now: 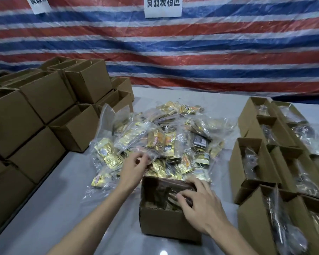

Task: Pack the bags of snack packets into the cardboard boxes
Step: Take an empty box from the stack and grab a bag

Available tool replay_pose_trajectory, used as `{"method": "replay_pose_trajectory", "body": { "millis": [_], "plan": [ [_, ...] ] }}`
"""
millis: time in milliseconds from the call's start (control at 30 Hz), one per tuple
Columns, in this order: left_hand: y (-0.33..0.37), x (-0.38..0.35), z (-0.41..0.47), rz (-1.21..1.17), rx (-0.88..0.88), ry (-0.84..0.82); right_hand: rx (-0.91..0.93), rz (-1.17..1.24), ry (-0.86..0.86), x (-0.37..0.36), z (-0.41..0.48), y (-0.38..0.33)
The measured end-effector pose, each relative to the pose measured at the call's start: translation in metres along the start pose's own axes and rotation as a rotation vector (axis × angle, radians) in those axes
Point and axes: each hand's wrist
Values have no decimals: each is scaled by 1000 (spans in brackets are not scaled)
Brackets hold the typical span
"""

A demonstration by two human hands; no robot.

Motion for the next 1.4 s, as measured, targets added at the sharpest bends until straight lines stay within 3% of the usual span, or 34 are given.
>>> {"method": "replay_pose_trajectory", "body": {
  "millis": [67,200,300,367,467,700,1000,1133,1200,1400],
  "plan": [
    [-15,-8,23,240,-47,134,-2,-7,-7,0,-3,-2],
    [-57,-24,53,807,-155,-55,-11,-19,-16,1,-6,-3],
    [-70,-36,63,983,-274,-89,-10,-12,-23,2,-3,-2],
    [-72,-41,70,908,-271,-65,-12,-6,-22,3,1,-2],
    [-68,-41,75,695,-123,-45,-19,-15,-36,3,3,-3],
    [-25,-16,63,224,-84,4,-20,-33,-21,-1,1,-5],
    [60,22,33,-132,-232,156,-22,-20,-24,3,-6,-7],
    [97,30,16,-235,-323,338,-14,-34,-46,4,-9,-10],
    [110,30,10,-275,-249,442,-14,-44,-63,5,-11,-11],
    [110,14,0,-460,373,578,-17,-48,-89,9,-16,-15]
  ]
}}
Point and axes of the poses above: each hand's wrist, its own z-axis towards the middle knuckle, its own x-axis out of the back of the hand, y = z × x, and after that the axes turned 13 degrees about y, right-handed
